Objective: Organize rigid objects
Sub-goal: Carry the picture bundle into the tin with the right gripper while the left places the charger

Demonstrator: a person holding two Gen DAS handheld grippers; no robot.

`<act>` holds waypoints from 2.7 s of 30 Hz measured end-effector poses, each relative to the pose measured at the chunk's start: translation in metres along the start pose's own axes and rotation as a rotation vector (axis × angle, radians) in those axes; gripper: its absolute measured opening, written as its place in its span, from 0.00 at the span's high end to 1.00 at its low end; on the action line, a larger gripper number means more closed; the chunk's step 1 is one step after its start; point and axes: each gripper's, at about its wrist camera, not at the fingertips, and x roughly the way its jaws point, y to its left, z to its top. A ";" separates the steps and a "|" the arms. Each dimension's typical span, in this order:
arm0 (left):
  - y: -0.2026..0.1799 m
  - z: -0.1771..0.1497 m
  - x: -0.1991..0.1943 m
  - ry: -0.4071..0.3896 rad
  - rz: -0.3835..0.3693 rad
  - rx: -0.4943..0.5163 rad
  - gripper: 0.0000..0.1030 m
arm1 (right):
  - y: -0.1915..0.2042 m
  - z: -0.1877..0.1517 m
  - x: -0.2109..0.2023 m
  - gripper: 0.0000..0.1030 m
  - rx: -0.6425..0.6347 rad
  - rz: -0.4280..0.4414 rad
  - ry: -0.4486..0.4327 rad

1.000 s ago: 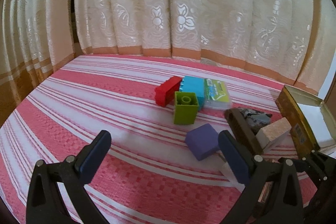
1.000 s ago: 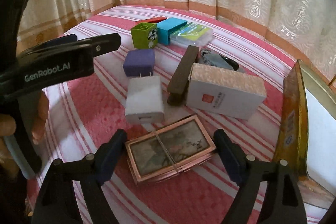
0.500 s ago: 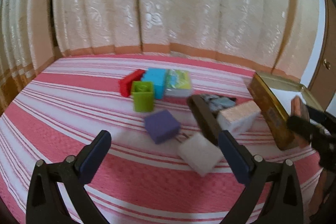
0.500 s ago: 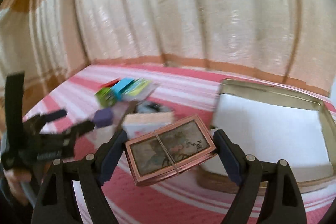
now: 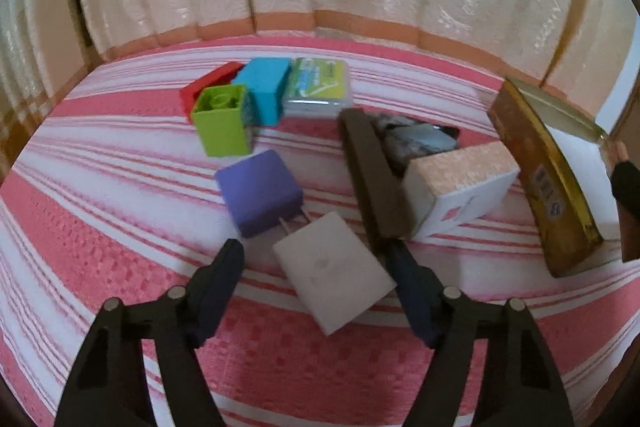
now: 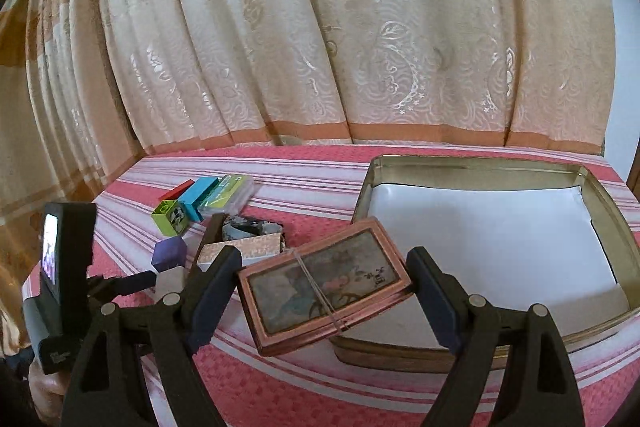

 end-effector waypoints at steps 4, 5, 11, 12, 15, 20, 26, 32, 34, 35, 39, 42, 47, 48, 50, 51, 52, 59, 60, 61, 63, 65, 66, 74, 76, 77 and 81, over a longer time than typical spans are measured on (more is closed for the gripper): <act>0.002 -0.005 -0.003 -0.006 -0.002 -0.014 0.35 | -0.001 0.001 -0.001 0.16 0.007 -0.007 -0.006; 0.005 -0.006 -0.006 -0.013 -0.008 -0.025 0.49 | -0.002 0.001 -0.001 0.16 0.010 -0.012 -0.007; 0.035 -0.009 -0.010 -0.043 -0.137 -0.154 0.64 | -0.009 0.002 -0.005 0.16 0.042 -0.028 -0.026; 0.038 -0.009 -0.011 -0.047 -0.149 -0.167 0.64 | -0.012 0.002 -0.006 0.16 0.051 -0.033 -0.031; 0.044 -0.012 -0.017 -0.072 -0.169 -0.199 0.64 | -0.019 0.005 -0.009 0.16 0.076 -0.048 -0.048; 0.037 -0.012 -0.041 -0.214 -0.146 -0.175 0.64 | -0.036 0.011 -0.024 0.16 0.100 -0.131 -0.129; 0.012 0.000 -0.058 -0.305 -0.175 -0.115 0.64 | -0.065 0.016 -0.037 0.16 0.118 -0.244 -0.186; -0.040 0.009 -0.064 -0.340 -0.234 -0.019 0.64 | -0.117 0.014 -0.044 0.16 0.124 -0.413 -0.180; -0.062 0.011 -0.065 -0.347 -0.256 0.018 0.64 | -0.134 0.013 -0.045 0.16 0.126 -0.456 -0.171; -0.073 0.012 -0.065 -0.351 -0.266 0.035 0.64 | -0.142 0.013 -0.044 0.16 0.128 -0.473 -0.162; -0.122 0.017 -0.062 -0.357 -0.312 0.117 0.64 | -0.172 0.012 -0.041 0.16 0.137 -0.555 -0.116; -0.161 0.016 -0.057 -0.341 -0.336 0.164 0.64 | -0.188 0.009 -0.036 0.16 0.201 -0.552 -0.071; -0.207 0.018 -0.047 -0.328 -0.332 0.213 0.64 | -0.192 0.007 -0.021 0.16 0.191 -0.606 0.002; -0.212 0.017 -0.044 -0.325 -0.325 0.223 0.64 | -0.192 0.007 -0.020 0.16 0.197 -0.600 0.009; -0.221 0.015 -0.040 -0.314 -0.305 0.244 0.64 | -0.192 0.007 -0.018 0.16 0.194 -0.608 0.012; -0.225 0.014 -0.038 -0.311 -0.297 0.252 0.64 | -0.191 0.008 -0.018 0.16 0.195 -0.604 0.013; -0.227 0.013 -0.036 -0.308 -0.287 0.261 0.64 | -0.191 0.008 -0.018 0.16 0.195 -0.600 0.013; -0.226 0.016 -0.027 -0.285 -0.253 0.241 0.64 | -0.188 0.007 -0.014 0.16 0.187 -0.594 0.019; -0.226 0.016 -0.025 -0.279 -0.250 0.236 0.64 | -0.188 0.008 -0.014 0.16 0.186 -0.593 0.020; -0.226 0.017 -0.024 -0.271 -0.247 0.231 0.64 | -0.187 0.007 -0.013 0.16 0.184 -0.596 0.020; -0.224 0.018 -0.022 -0.261 -0.239 0.217 0.64 | -0.187 0.008 -0.014 0.16 0.188 -0.591 0.014; -0.221 0.018 -0.022 -0.268 -0.224 0.200 0.63 | -0.187 0.009 -0.017 0.15 0.199 -0.572 -0.007; -0.220 0.018 -0.023 -0.274 -0.221 0.195 0.61 | -0.186 0.009 -0.019 0.15 0.205 -0.561 -0.019; -0.218 0.012 -0.038 -0.383 -0.151 0.204 0.07 | -0.181 0.012 -0.026 0.05 0.209 -0.535 -0.076; -0.216 0.011 -0.042 -0.406 -0.135 0.200 0.05 | -0.182 0.012 -0.024 0.05 0.211 -0.533 -0.069; -0.215 0.011 -0.043 -0.416 -0.130 0.202 0.05 | -0.182 0.012 -0.024 0.05 0.214 -0.531 -0.068; -0.210 0.011 -0.045 -0.433 -0.109 0.203 0.02 | -0.184 0.010 -0.025 0.05 0.231 -0.515 -0.078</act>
